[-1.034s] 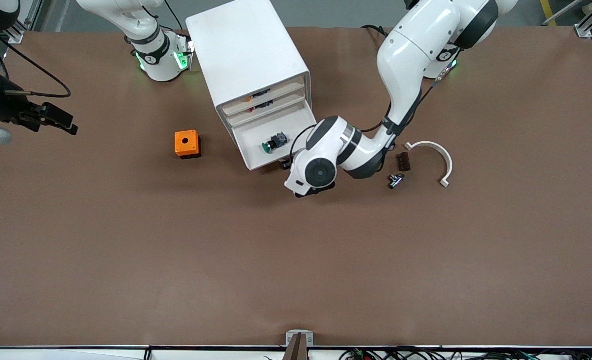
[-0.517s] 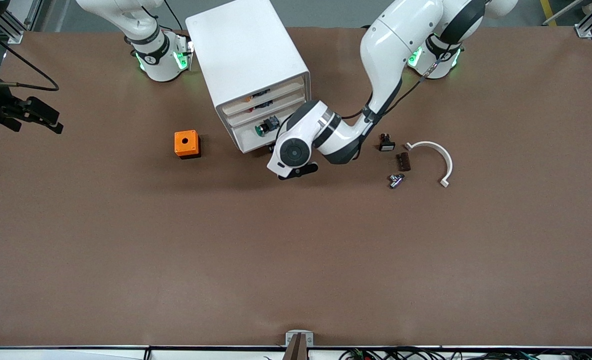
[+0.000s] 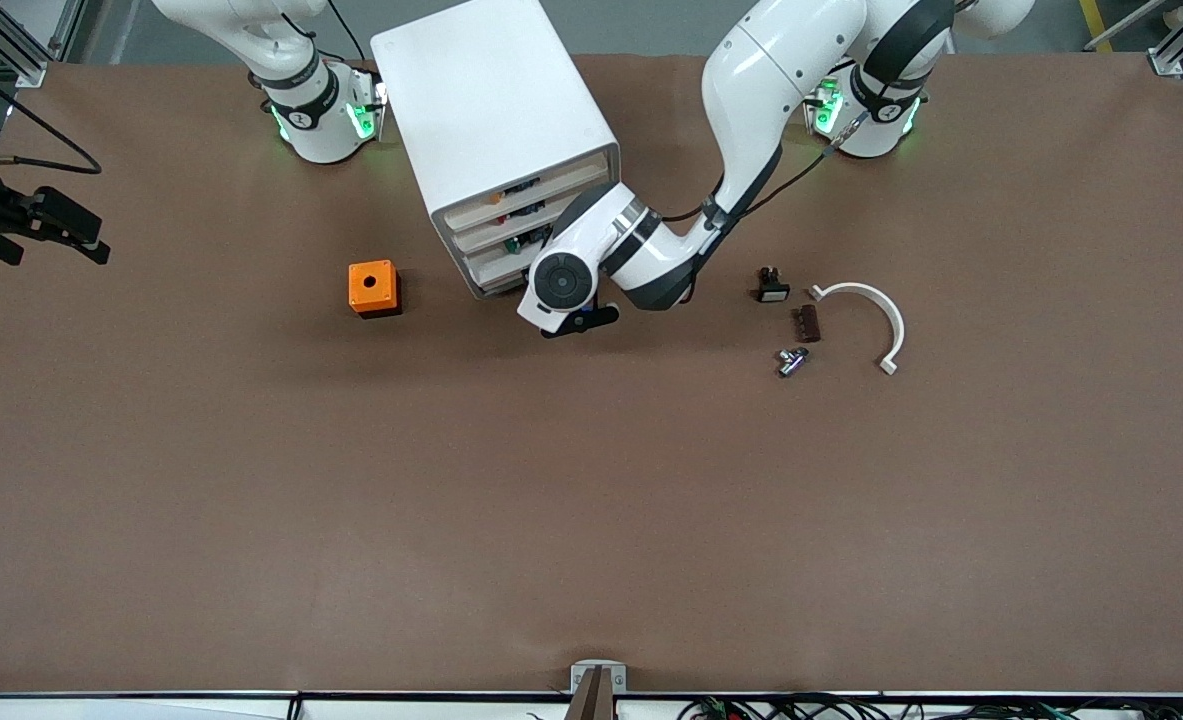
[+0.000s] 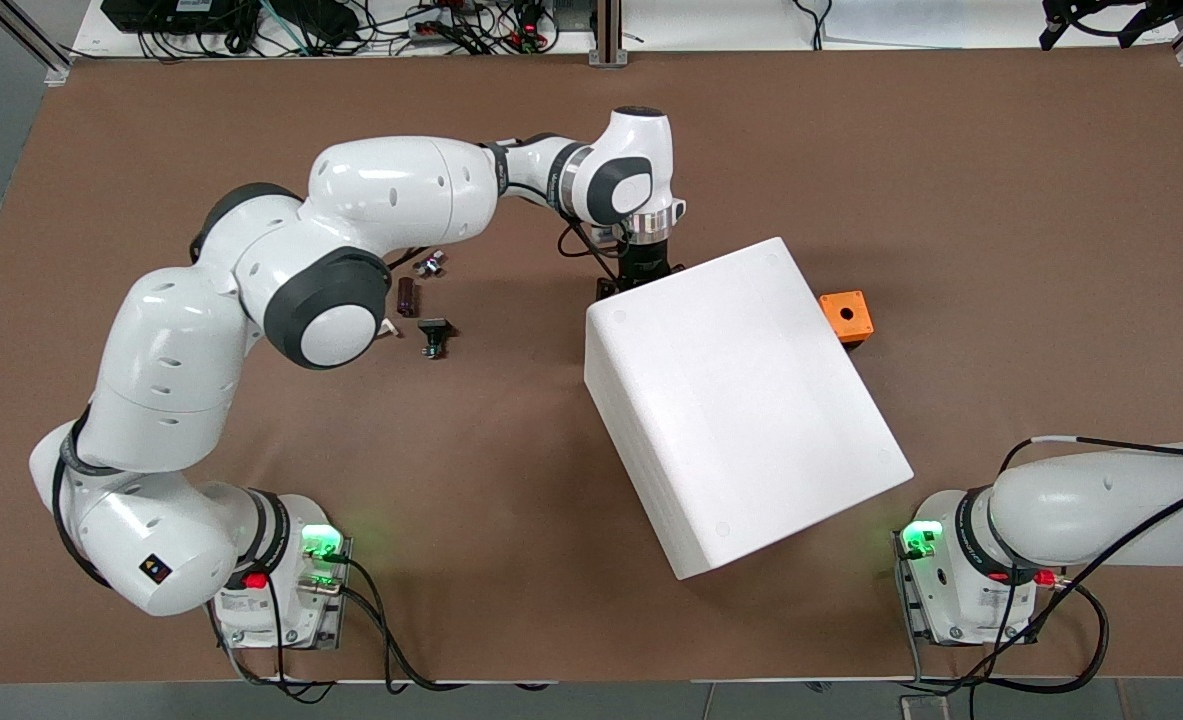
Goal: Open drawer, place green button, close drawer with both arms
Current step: 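Push the drawer shut into the cabinet with the left gripper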
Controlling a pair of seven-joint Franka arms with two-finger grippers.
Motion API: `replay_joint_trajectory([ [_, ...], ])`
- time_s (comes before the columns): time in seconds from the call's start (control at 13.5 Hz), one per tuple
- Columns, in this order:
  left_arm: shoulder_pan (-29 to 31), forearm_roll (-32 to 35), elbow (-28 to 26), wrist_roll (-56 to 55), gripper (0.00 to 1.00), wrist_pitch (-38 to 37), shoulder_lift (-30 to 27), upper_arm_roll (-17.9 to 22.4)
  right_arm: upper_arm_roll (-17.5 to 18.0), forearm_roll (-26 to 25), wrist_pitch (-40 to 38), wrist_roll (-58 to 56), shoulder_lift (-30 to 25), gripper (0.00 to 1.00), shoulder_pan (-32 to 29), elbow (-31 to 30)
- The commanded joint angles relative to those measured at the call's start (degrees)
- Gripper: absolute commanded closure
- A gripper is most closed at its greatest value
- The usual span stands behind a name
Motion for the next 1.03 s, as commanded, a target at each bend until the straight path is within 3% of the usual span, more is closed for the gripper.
replay_joint_trajectory([
  [0.0, -0.85, -0.39, -1.71, -1.95, 0.00, 0.37, -0.62, -0.85, 0.77, -1.16, -0.61, -0.76, 0.76, 0.00, -1.09, 2.50],
  [0.52, -0.34, 0.31, -1.63, -2.92, 0.00, 0.46, -1.23, -0.41, 0.86, -0.90, -3.59, -0.76, 1.11, 0.00, -2.59, 5.75],
  [0.96, 10.72, 1.45, -1.27, -1.78, 0.00, 0.46, -6.40, 0.56, 1.21, -0.20, -6.41, -0.76, 1.20, 0.00, -2.06, 7.86],
])
